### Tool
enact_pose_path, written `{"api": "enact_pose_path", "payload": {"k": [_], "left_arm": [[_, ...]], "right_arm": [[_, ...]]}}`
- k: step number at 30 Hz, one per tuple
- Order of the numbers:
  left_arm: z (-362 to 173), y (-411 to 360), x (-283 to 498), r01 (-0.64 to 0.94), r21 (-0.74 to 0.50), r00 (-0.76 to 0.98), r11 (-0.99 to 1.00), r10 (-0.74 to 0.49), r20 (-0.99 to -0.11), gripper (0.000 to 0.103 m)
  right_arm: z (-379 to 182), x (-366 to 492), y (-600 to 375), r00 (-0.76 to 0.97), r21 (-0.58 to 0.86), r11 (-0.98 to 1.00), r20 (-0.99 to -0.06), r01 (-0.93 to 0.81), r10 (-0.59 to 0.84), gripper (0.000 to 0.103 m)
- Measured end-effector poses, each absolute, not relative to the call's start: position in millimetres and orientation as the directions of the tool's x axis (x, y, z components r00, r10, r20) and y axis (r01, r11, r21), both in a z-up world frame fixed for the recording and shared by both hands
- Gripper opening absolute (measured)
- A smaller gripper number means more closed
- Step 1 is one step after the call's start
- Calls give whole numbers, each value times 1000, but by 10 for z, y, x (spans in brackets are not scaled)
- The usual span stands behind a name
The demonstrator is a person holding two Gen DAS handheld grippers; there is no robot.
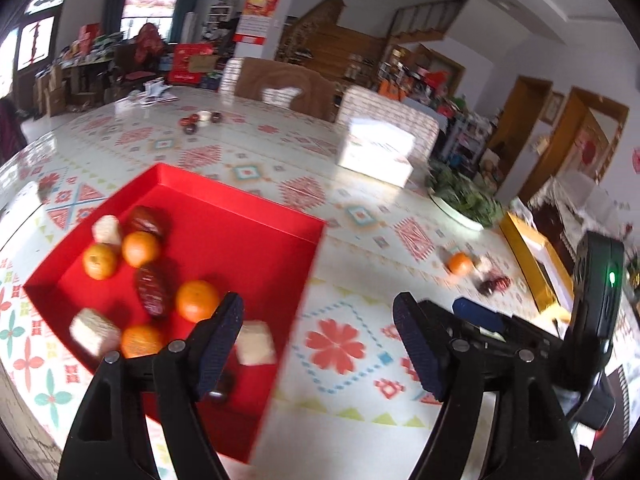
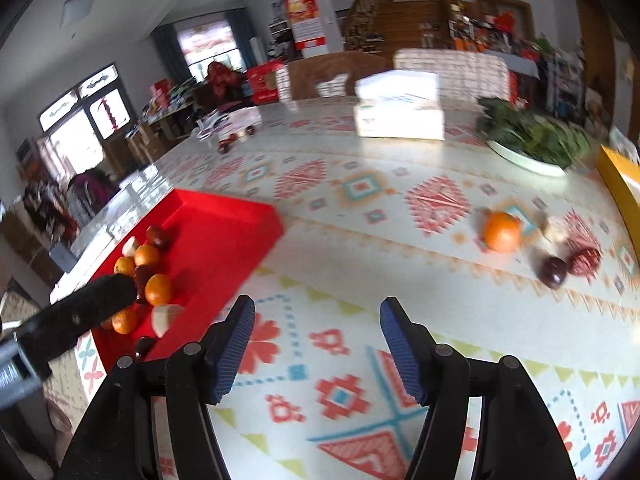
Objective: Organize fruits
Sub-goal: 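Move both open tools back toward the remaining items on the tablecloth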
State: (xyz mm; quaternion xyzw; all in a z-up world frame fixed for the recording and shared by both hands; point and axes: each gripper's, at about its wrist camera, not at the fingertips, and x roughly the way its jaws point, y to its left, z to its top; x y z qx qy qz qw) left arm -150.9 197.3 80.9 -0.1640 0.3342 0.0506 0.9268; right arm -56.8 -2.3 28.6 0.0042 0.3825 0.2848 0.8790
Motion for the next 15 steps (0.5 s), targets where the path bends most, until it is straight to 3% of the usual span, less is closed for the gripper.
{"api": "enact_pose_path", "payload": {"k": [10, 15], "left_arm": [[662, 1342, -1217, -81, -231, 722, 970, -103, -684, 77], [480, 1068, -1025, -47, -225, 674, 973, -135, -726, 77]], "right_arm": [[411, -275, -818, 591, 286, 884, -662, -370, 461, 70], [725, -53, -1292, 667, 314, 901, -607, -298, 432, 70]]}}
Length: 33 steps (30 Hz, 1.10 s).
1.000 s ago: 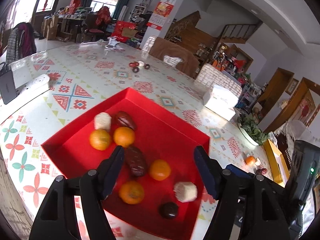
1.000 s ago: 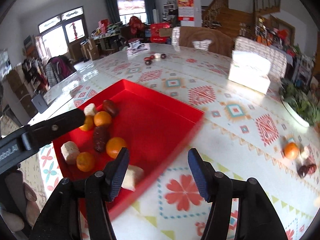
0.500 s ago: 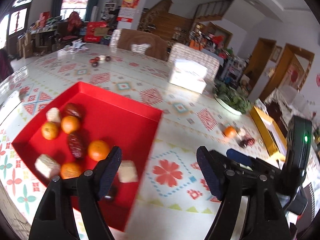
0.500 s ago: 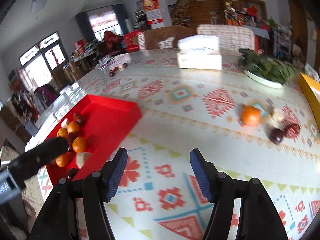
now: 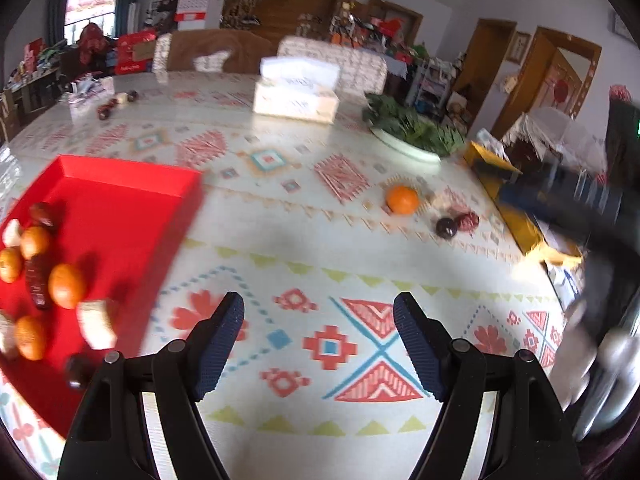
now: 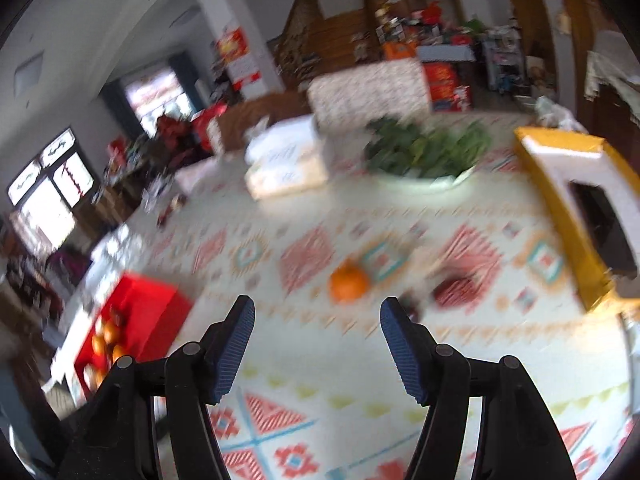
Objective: Organize fruits
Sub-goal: 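Move both open tools back toward the remaining items on the tablecloth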
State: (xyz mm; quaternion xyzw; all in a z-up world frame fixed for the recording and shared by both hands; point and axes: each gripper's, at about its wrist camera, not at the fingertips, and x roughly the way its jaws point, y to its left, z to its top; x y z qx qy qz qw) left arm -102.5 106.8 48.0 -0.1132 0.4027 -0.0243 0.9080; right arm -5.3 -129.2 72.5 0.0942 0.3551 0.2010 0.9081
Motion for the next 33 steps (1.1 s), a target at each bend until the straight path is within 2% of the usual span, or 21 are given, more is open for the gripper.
{"api": "enact_pose_path", "payload": {"k": [7, 16, 21, 23, 33], "left_arm": [[341, 889, -882, -26, -191, 636, 981, -131, -761, 77], [154, 795, -634, -27, -190, 604, 981, -136, -785, 77], [139, 758, -602, -3, -183, 611, 983, -143, -779, 81], [138, 748, -599, 4, -183, 613, 983, -147, -777, 83], [121, 708, -573, 32, -190, 608, 981, -170, -775, 94]], "right_arm": [[806, 215, -1777, 717, 403, 882, -537, -244, 444, 70], [468, 485, -1864, 646, 413, 882, -613, -228, 455, 70], [342, 568, -1876, 631, 377, 905, -657, -199, 413, 70], [280, 607, -1905, 617, 380, 908, -675, -179, 404, 66], [238, 660, -2096, 614, 433, 891, -670, -134, 418, 65]]}}
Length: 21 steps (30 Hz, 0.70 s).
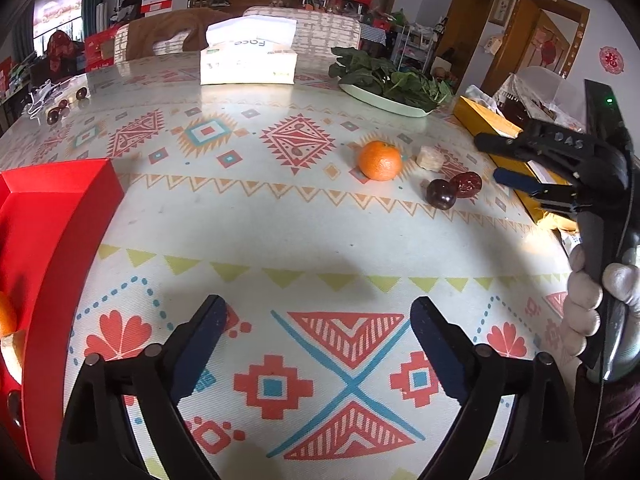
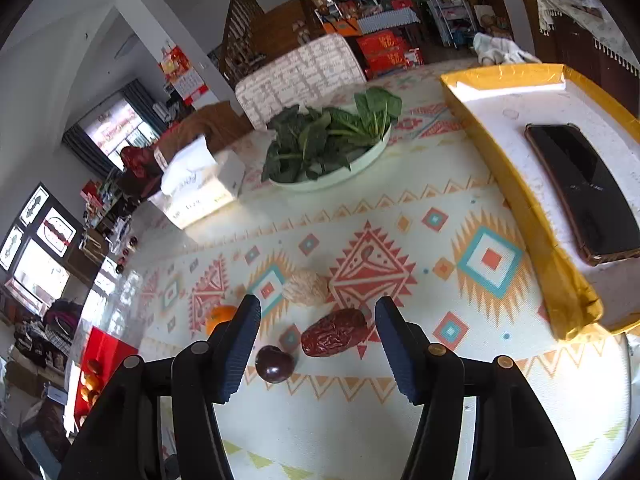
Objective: Organize fruits
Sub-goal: 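Move both open tools back toward the remaining items on the tablecloth, then grasp the last mandarin with the left tool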
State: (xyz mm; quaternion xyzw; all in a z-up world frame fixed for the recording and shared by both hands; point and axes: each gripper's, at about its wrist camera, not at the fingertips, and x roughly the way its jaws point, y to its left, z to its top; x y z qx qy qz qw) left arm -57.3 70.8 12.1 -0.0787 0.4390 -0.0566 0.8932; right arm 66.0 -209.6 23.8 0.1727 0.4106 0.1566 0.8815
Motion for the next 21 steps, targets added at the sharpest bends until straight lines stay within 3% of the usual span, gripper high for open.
{"api": "enact_pose_path", "payload": {"k": [17, 19, 21], "left_arm": [[92, 640, -551, 56, -169, 592, 984, -169, -788, 103], [91, 638, -551, 56, -171, 593, 984, -171, -787, 103], [92, 633, -553, 56, -170, 592, 984, -169, -788, 103]], "right_arm": [[19, 641, -1723, 583, 306, 939, -739, -155, 337, 47], [32, 628, -1724, 590, 297, 943, -739, -151, 327, 43], [45, 615, -1755, 592, 314, 937, -731, -151, 340, 29]]}}
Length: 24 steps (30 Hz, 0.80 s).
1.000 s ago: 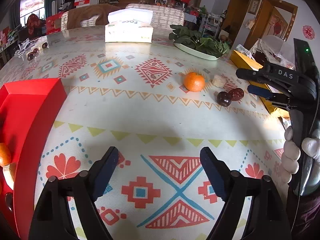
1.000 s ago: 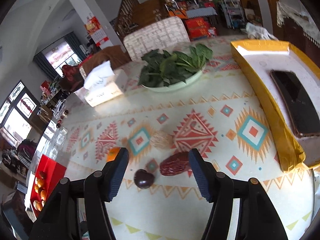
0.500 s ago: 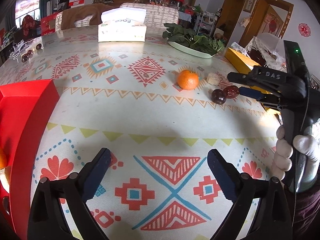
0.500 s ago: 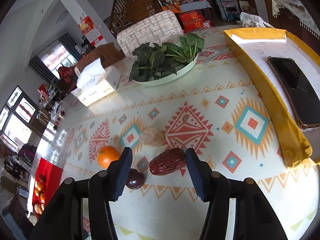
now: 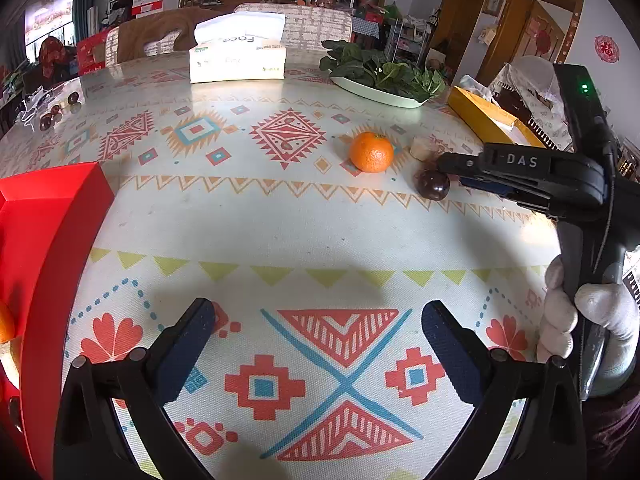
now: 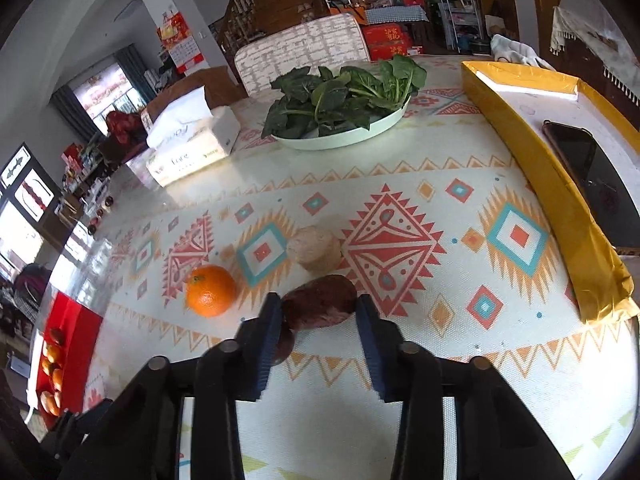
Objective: Organize fruits
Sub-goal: 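Grasp the last mandarin with the left tool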
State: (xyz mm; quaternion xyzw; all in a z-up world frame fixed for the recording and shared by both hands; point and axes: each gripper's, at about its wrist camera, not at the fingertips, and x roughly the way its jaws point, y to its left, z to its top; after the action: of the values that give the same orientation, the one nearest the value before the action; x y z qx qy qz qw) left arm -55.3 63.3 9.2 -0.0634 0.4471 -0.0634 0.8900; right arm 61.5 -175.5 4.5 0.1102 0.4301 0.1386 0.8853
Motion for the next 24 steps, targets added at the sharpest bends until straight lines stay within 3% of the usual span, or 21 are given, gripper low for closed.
{"api": "enact_pose_path", "payload": {"k": [1, 8, 12, 14, 16, 21, 22, 23, 24], "left_arm": [[92, 634, -553, 56, -169, 592, 984, -169, -788, 103], [90, 633, -557, 59, -165, 590, 985, -167, -790, 103], [77, 587, -555, 62, -127, 580, 990, -140, -802, 103], [62, 532, -555, 63, -89, 571, 994, -109, -813, 103], [47, 487, -552, 65, -55, 564, 996, -82, -822, 103], [32, 444, -548, 65, -16, 556, 998, -49, -829, 103], [34, 443, -554, 65, -15, 557, 998, -49, -829, 103], [34, 442, -555, 65, -15, 556, 998, -49, -829, 103], [33, 441, -553, 66, -15, 556, 998, -49, -829, 103]], "right_arm": [[48, 614, -1750, 588, 320, 935, -731, -152, 346, 17], [0, 639, -1752, 581, 341, 929, -730, -145, 359, 18], [-16, 675, -1823, 579, 380, 916, -722, -126, 379, 36], [8, 699, -1771, 583, 383, 912, -712, -145, 392, 52], [25, 733, -1707, 586, 384, 910, -706, -158, 399, 59], [14, 750, -1517, 589, 297, 936, -729, -188, 349, 59], [17, 748, -1492, 591, 278, 942, -734, -190, 336, 52], [13, 747, -1481, 591, 258, 948, -742, -185, 317, 37], [11, 747, -1483, 589, 258, 948, -743, -186, 318, 36]]}}
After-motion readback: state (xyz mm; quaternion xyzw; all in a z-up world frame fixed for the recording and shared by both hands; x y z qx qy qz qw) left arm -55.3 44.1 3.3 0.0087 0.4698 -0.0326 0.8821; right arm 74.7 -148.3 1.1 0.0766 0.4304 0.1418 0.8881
